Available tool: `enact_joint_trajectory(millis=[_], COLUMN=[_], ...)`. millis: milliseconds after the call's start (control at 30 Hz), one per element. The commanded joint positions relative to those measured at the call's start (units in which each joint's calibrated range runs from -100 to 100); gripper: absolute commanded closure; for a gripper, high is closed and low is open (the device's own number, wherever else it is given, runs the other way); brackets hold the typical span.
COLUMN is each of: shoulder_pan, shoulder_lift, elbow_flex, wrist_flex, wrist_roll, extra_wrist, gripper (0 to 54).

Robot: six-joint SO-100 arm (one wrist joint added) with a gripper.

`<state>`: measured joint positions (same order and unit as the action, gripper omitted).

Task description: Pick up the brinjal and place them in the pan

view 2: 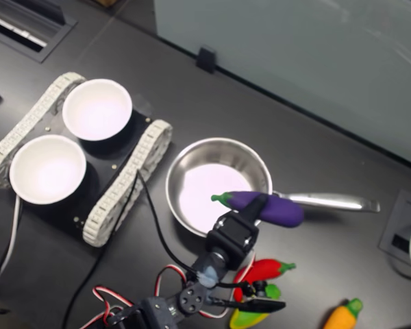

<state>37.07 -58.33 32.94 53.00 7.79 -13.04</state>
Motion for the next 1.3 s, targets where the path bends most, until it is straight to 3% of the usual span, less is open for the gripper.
enact_joint_trajectory(millis=[0,100,533,833,1267], shoulder_pan=[-4.39,-7.72,-17.92,-21.48,-29.73], shoulder_lift=[-4.21,-5.90,-12.57,-13.24,-15.18], elbow_flex=[0.82,3.72,16.26,25.26,35.98], wrist_flex=[-5.28,-7.15,-12.87,-19.78,-25.83], wrist_roll=[-0.88,-1.17,-1.42,-2.00,-1.37], extra_wrist=[2.28,4.55,9.09,10.01,11.95], gripper=[53.4,53.4,53.4,53.4,53.4])
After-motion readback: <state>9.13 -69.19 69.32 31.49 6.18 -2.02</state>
